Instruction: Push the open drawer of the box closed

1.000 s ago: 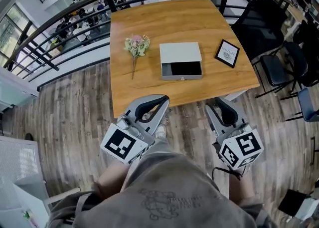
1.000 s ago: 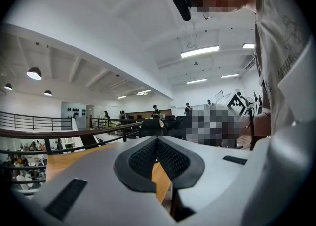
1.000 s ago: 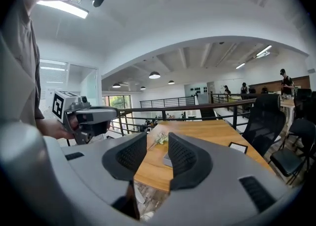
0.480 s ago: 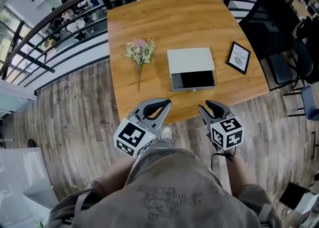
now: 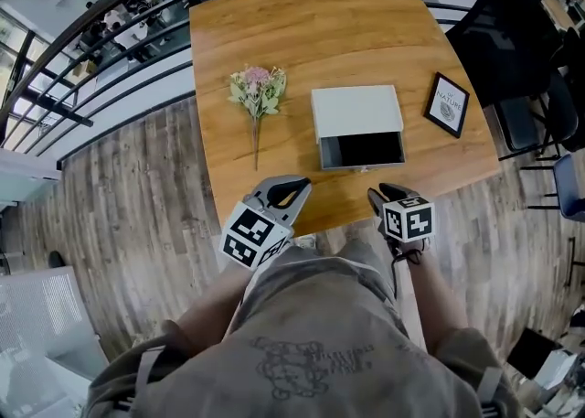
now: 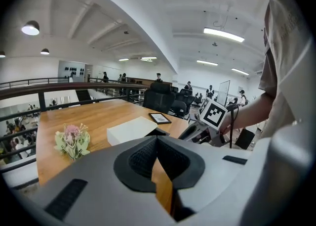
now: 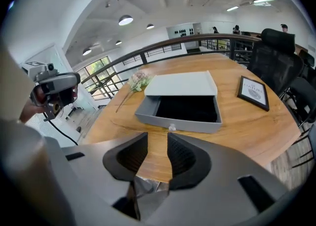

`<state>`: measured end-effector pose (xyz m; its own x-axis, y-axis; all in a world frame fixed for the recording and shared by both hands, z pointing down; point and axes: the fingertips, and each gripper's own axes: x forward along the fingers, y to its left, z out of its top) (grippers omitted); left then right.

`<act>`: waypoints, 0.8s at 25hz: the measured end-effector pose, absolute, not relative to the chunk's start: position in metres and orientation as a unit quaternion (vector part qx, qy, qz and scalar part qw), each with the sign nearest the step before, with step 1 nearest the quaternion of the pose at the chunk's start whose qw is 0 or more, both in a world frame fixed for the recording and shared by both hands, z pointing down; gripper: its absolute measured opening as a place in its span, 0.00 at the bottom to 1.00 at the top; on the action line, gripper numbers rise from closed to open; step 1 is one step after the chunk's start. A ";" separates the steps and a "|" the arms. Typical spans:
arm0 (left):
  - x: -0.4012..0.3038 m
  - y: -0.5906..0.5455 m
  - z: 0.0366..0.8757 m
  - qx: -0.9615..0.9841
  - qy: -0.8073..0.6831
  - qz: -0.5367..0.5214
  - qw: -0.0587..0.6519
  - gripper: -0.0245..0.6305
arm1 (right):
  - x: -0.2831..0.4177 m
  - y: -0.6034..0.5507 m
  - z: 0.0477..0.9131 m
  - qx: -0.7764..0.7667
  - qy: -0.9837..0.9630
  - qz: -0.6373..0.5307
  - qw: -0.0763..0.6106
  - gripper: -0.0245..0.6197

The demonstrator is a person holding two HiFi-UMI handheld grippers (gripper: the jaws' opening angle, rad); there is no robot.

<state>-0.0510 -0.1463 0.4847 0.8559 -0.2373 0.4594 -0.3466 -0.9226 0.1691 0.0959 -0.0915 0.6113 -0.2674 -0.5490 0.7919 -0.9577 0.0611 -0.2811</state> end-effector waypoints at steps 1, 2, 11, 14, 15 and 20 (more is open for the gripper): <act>-0.049 -0.147 0.493 0.952 -0.156 0.227 0.131 0.06 | 0.097 -0.093 0.620 0.542 -0.683 0.421 0.251 0.26; -0.048 -0.148 0.501 0.949 -0.160 0.234 0.139 0.06 | 0.097 -0.094 0.629 0.533 -0.682 0.435 0.249 0.26; -0.043 -0.150 0.545 0.906 -0.239 0.270 0.222 0.06 | 0.092 -0.110 0.665 0.457 -0.705 0.487 0.239 0.26; -0.041 -0.152 0.553 0.894 -0.266 0.270 0.239 0.06 | 0.096 -0.111 0.675 0.456 -0.694 0.505 0.235 0.26; -0.040 -0.152 0.555 0.891 -0.273 0.269 0.244 0.06 | 0.098 -0.112 0.678 0.457 -0.691 0.509 0.234 0.26; -0.044 -0.147 0.561 0.872 -0.312 0.263 0.271 0.06 | 0.098 -0.118 0.688 0.437 -0.694 0.524 0.229 0.26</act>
